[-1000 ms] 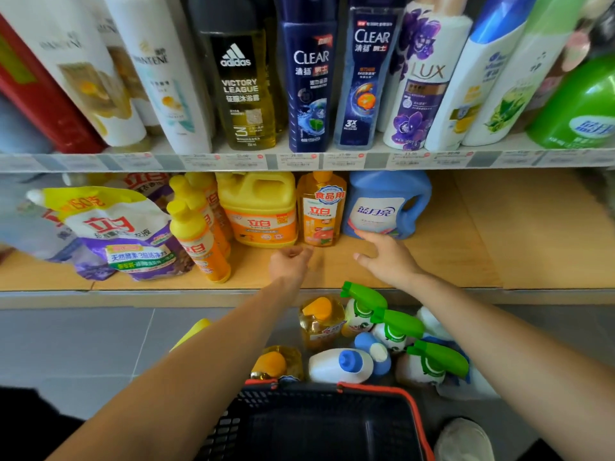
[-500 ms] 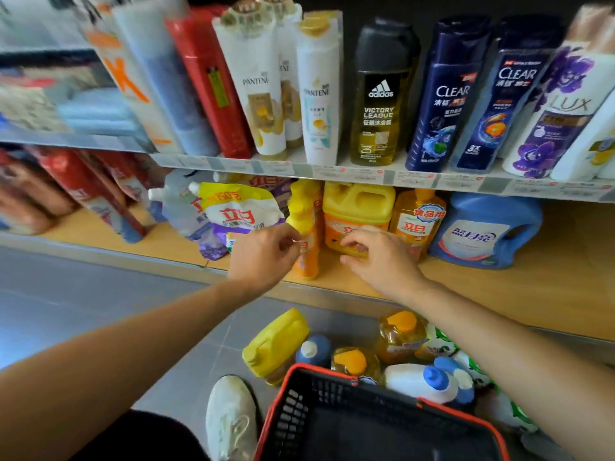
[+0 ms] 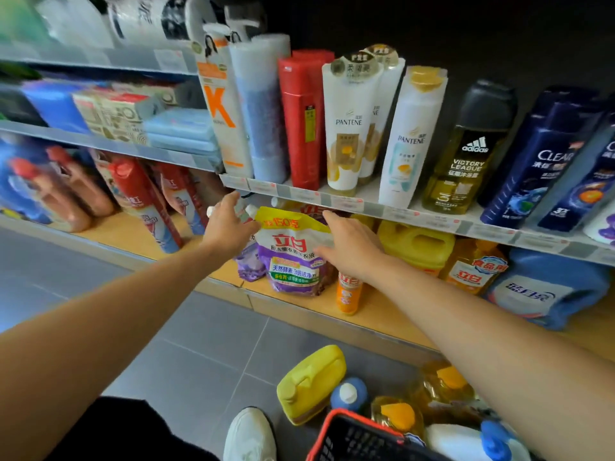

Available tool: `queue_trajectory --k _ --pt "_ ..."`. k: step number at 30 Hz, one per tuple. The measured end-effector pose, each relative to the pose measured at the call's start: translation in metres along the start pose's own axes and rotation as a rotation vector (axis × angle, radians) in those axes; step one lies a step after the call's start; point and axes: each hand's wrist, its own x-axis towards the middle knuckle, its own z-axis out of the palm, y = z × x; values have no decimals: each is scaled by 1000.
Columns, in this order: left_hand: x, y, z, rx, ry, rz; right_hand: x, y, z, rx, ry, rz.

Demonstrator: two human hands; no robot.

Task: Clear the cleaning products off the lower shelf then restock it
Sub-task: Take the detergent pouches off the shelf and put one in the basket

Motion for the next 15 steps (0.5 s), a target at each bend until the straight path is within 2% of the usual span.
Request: queue_trajectory --k 3,5,9,11,15 --pt "14 -6 1 -109 -128 -3 11 -5 5 -13 -8 1" --pt "20 -10 0 -89 -181 4 15 -9 7 -51 -9 -24" --pt "22 -24 -13 197 -144 108 21 -13 7 -52 3 -4" --pt "20 -31 -19 360 -179 165 23 -12 5 -14 -2 -15" --pt "11 -37 -28 459 -207 221 20 -12 -1 68 -6 -55"
